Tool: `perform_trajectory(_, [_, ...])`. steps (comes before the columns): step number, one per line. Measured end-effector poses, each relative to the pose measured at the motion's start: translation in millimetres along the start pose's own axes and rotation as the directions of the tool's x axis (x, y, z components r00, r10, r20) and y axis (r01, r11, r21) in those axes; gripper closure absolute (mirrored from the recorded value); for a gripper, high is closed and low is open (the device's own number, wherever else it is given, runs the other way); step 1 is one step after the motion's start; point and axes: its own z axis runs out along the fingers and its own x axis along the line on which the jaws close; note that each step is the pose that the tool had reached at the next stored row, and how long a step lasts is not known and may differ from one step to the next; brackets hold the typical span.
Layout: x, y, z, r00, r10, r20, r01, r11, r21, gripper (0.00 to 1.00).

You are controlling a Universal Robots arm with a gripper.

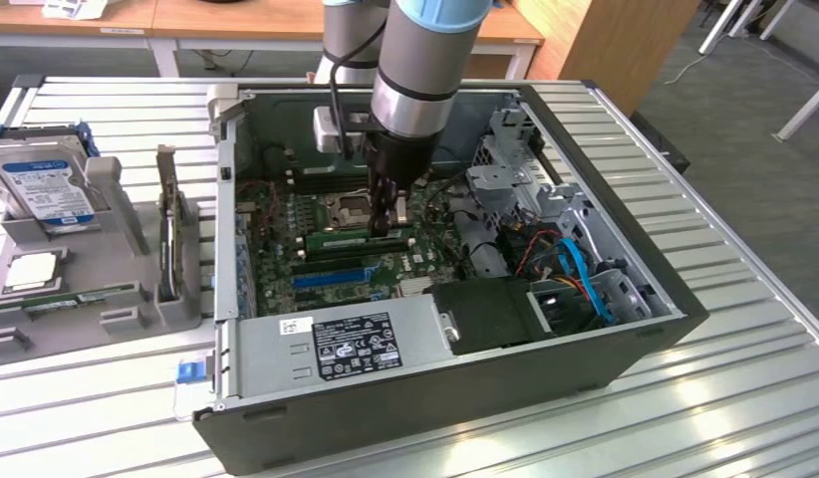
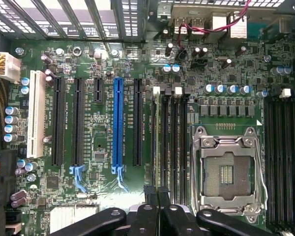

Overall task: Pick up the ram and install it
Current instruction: 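Insert the ram into the slot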

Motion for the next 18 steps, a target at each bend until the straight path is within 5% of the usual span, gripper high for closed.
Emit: perform_trajectory(18, [-0.4, -0.1, 1.9, 1.0000, 0.000, 0.0000, 0.000, 1.0000, 0.0000, 0.88])
